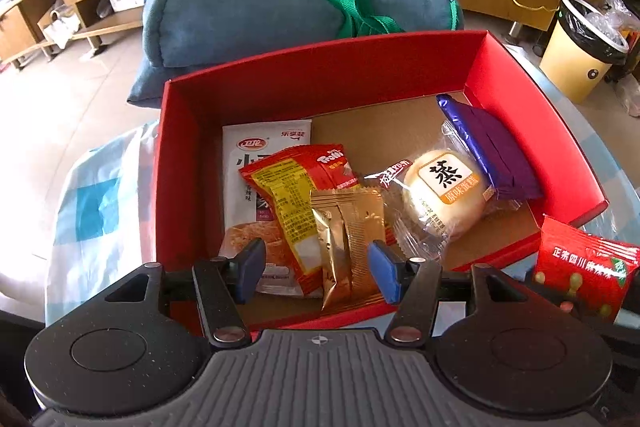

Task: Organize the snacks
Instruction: 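Lower both packets into the red box and open both grippers, then withdraw both grippers from the box and move them back over the table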

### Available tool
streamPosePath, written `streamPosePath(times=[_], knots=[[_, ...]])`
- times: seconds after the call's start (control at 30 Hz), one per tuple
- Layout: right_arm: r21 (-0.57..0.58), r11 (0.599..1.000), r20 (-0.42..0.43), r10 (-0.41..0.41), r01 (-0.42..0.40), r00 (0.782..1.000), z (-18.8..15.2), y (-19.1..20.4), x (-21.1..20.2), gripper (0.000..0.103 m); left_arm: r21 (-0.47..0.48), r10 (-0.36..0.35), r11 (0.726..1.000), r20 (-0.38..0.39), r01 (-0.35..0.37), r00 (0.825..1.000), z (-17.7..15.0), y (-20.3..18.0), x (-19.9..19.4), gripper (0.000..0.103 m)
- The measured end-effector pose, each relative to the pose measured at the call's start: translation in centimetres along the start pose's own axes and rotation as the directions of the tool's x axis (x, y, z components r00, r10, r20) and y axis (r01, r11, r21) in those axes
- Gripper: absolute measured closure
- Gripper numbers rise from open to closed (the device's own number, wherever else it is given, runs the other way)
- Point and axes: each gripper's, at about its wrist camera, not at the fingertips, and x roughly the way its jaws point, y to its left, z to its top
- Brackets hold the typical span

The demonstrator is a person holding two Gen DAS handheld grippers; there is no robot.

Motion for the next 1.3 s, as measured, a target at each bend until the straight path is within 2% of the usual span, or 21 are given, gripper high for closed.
streamPosePath(times=[0.13, 0.23, 0.4, 0.53, 0.7, 0.8, 1.03, 1.13, 1.2, 1.3], knots=[[0.019, 0.999, -0.074, 0.045, -0.043, 0.996, -1.7, -0.5, 1.0, 0.093, -0.009, 0.002, 1.0, -0.003, -0.002, 1.0, -0.1, 0.3, 0.0, 0.038], [0.075, 0.992, -0.077, 0.112, -0.106, 0.991, -2.0, -1.5, 0.6, 0.095, -0.008, 0.0, 1.0, 0.003, 0.0, 1.0, -0.2, 0.4, -0.3, 0.038], [0.223, 0.939, -0.017, 0.271, -0.261, 0.962, -1.8, -3.4, -0.5, 0.095, -0.017, -0.005, 1.0, 0.002, 0.005, 1.0, -0.2, 0.7, -0.5, 0.037], [0.24, 0.907, 0.066, 0.34, -0.346, 0.938, -0.7, -3.6, -2.3, 0.095, -0.025, -0.009, 1.0, 0.01, 0.009, 1.0, -0.1, 0.9, -0.7, 0.036], [0.234, 0.912, 0.149, 0.31, -0.338, 0.939, 2.9, -4.0, -2.9, 0.095, -0.048, -0.007, 0.999, 0.014, 0.008, 1.0, 0.5, 1.0, -0.6, 0.036], [0.207, 0.923, 0.171, 0.291, -0.323, 0.941, 5.6, -3.1, -2.0, 0.095, -0.072, -0.01, 0.997, 0.019, 0.011, 1.0, 1.0, 1.1, -0.6, 0.034], [0.155, 0.958, 0.132, 0.224, -0.243, 0.966, 8.2, -1.9, 2.3, 0.095, -0.094, 0.017, 0.995, 0.032, -0.014, 0.999, 1.8, 1.3, -0.2, 0.028], [0.138, 0.964, 0.138, 0.208, -0.227, 0.968, 8.6, -1.8, 2.9, 0.091, -0.109, 0.024, 0.994, 0.02, -0.021, 1.0, 2.2, 1.6, 0.4, 0.027], [0.144, 0.961, 0.156, 0.212, -0.234, 0.965, 8.9, -2.1, 2.8, 0.081, -0.111, 0.027, 0.994, 0.021, -0.025, 0.999, 2.3, 1.6, 0.5, 0.025], [0.128, 0.971, 0.18, 0.176, -0.2, 0.968, 9.1, -2.2, 2.2, 0.073, -0.108, 0.03, 0.994, 0.031, -0.027, 0.999, 2.4, 1.5, 0.3, 0.021]])
